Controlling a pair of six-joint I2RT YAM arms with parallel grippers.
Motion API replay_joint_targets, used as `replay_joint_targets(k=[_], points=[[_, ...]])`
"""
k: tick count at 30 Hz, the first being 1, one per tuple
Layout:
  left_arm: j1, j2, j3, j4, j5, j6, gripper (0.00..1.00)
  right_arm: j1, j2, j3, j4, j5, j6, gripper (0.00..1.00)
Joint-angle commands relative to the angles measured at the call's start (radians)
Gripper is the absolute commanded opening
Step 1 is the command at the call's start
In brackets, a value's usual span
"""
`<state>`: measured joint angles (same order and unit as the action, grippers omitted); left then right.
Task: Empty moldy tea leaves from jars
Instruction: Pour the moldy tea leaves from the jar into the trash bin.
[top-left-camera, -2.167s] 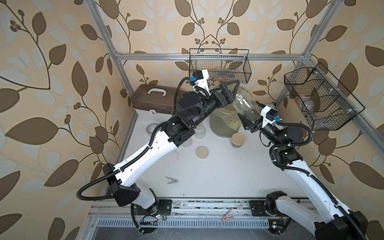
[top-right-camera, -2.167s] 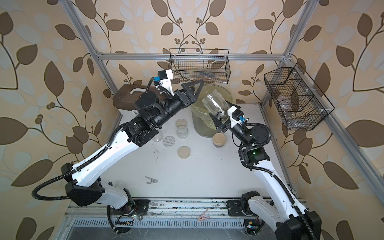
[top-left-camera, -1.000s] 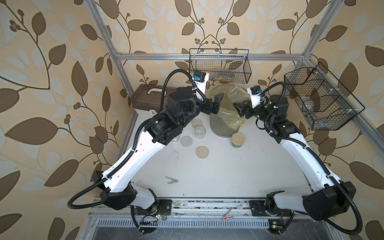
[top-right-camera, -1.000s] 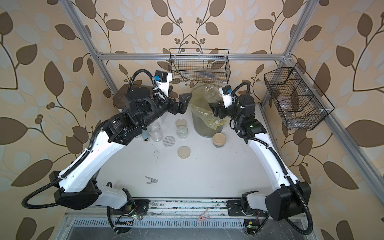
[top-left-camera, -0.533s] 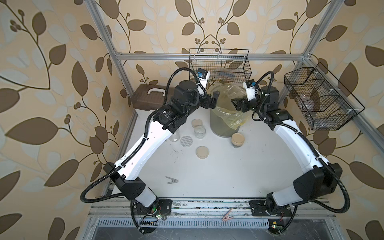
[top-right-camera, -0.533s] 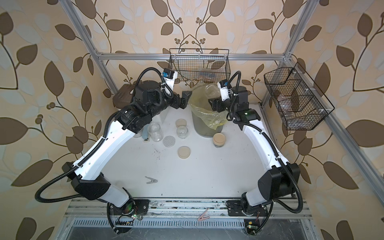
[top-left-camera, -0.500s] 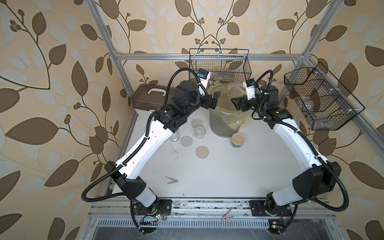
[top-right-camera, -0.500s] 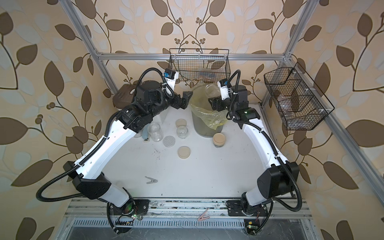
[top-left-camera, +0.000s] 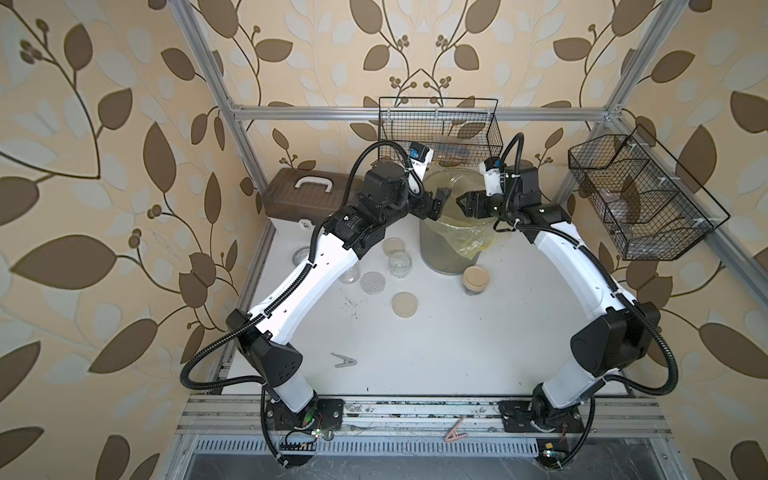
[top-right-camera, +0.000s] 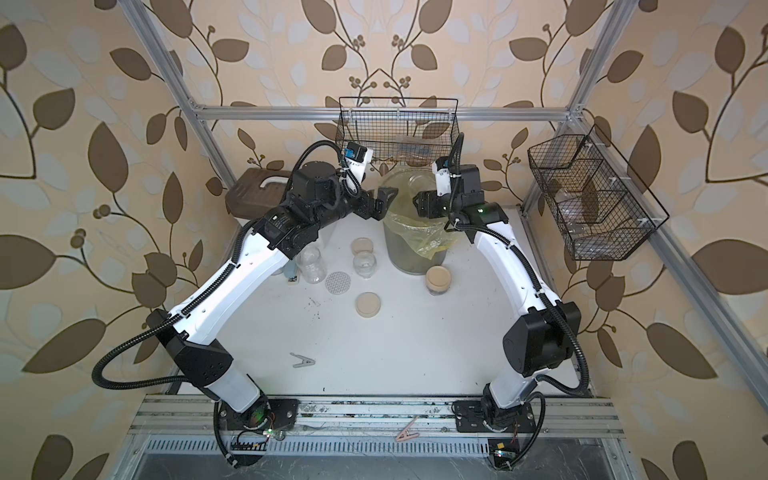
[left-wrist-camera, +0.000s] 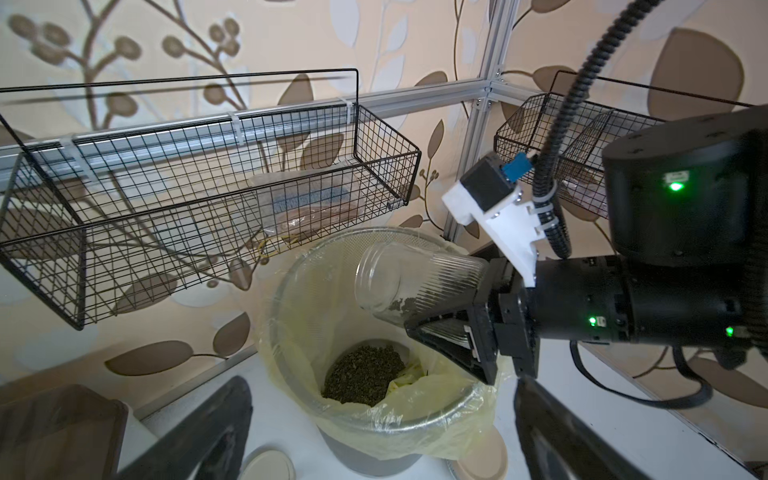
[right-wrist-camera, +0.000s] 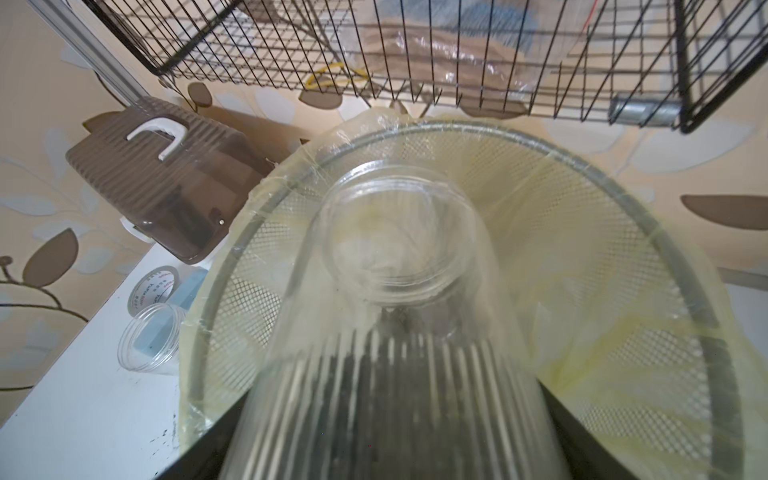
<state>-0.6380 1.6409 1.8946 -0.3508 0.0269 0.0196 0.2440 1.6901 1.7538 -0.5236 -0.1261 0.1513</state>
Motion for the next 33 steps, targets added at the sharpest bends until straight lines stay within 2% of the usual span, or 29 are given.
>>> replay_joint_targets(k=[1, 8, 14, 21, 27, 33], points=[[0.024, 0.009, -0.017, 0.051, 0.072, -0.01, 0.99, 0.012, 0.014, 0.09, -0.014, 0.029, 0.045, 0.18], [0.032, 0.042, -0.023, 0.025, 0.13, 0.007, 0.99, 0.009, 0.098, 0.229, -0.139, 0.056, 0.138, 0.17], [0.033, 0.042, -0.044, 0.041, 0.14, -0.001, 0.99, 0.009, 0.188, 0.399, -0.291, 0.018, 0.221, 0.18], [0.041, 0.025, -0.089, 0.038, 0.144, -0.008, 0.99, 0.008, 0.233, 0.434, -0.335, -0.018, 0.299, 0.18], [0.047, 0.025, -0.098, 0.043, 0.154, -0.015, 0.99, 0.006, 0.297, 0.526, -0.424, -0.025, 0.352, 0.18], [0.05, 0.03, -0.101, 0.053, 0.159, -0.021, 0.99, 0.013, 0.294, 0.525, -0.396, -0.029, 0.36, 0.18]])
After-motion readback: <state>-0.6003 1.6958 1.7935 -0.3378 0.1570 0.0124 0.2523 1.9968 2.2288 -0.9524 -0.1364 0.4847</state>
